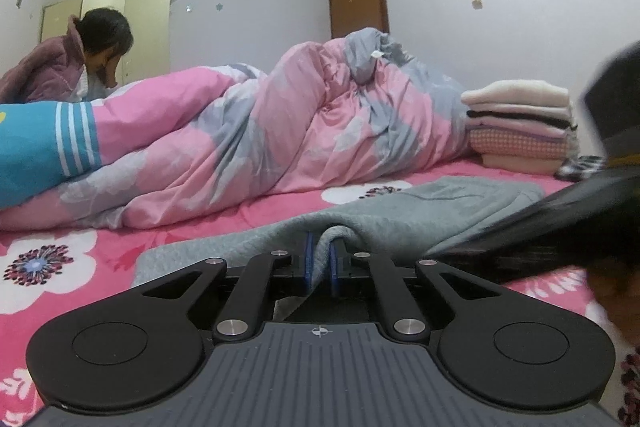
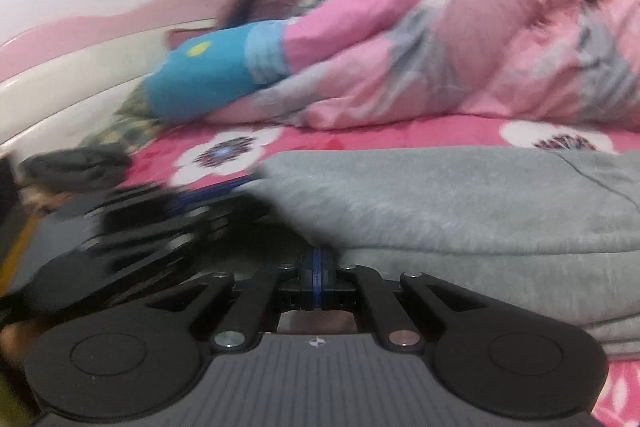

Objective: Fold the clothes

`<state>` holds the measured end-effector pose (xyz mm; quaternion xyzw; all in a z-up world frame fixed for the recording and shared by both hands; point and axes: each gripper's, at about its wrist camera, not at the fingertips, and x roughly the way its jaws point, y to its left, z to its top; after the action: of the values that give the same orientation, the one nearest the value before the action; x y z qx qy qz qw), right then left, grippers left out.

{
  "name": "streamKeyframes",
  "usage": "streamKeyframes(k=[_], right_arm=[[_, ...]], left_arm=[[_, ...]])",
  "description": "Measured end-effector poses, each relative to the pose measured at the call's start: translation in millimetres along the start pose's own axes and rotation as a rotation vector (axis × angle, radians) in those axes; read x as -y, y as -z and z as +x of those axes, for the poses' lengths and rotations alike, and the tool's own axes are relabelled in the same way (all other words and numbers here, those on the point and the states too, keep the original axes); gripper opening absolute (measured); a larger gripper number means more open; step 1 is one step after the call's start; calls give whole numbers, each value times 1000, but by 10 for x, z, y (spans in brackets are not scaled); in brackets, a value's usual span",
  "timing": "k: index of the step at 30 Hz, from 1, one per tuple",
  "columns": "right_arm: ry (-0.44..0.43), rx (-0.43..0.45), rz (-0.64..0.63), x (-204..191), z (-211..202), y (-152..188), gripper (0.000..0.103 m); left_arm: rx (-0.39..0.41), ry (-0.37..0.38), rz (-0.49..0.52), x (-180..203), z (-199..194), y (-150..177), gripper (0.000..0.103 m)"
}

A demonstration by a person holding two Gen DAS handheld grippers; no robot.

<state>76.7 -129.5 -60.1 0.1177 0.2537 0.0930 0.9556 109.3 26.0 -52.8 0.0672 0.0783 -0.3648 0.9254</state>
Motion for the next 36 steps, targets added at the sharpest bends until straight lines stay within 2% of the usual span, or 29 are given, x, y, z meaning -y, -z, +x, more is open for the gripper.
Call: streamKeyframes(k=[4, 6, 9, 13, 15, 18, 24, 27, 31, 33, 36], right_arm=[[20, -20, 116, 106, 394, -8, 0], [19, -20, 164, 137, 454, 54, 0], [-5, 44, 206, 187, 265, 80, 0], [-37, 116, 147, 177, -184, 147, 2], [-62, 90, 94, 117, -261, 180, 2], [-79, 48, 35, 9, -117, 189, 2], [11, -26, 143, 144, 584, -7, 0], [-1, 11, 181, 182, 475, 21, 0], [-73, 126, 178, 158, 1, 160, 2], [-119, 111, 163, 129, -100, 216, 2], [-138, 29, 165, 56, 108, 198, 2]], left_arm=[[-6, 8, 0, 3, -11, 19, 6], [-8, 10, -3, 2, -7, 19, 6], [1, 9, -14, -14, -17, 10, 6], [10, 8, -19, -18, -28, 3, 6], [11, 8, -16, -14, -29, 4, 6], [18, 11, -19, -15, -46, 6, 6], [11, 21, -4, 13, -52, 22, 6], [14, 22, -16, -4, -63, 12, 6], [19, 23, -27, -17, -74, 2, 6], [19, 22, -21, -4, -77, -1, 6], [23, 26, -17, 0, -93, -3, 6]])
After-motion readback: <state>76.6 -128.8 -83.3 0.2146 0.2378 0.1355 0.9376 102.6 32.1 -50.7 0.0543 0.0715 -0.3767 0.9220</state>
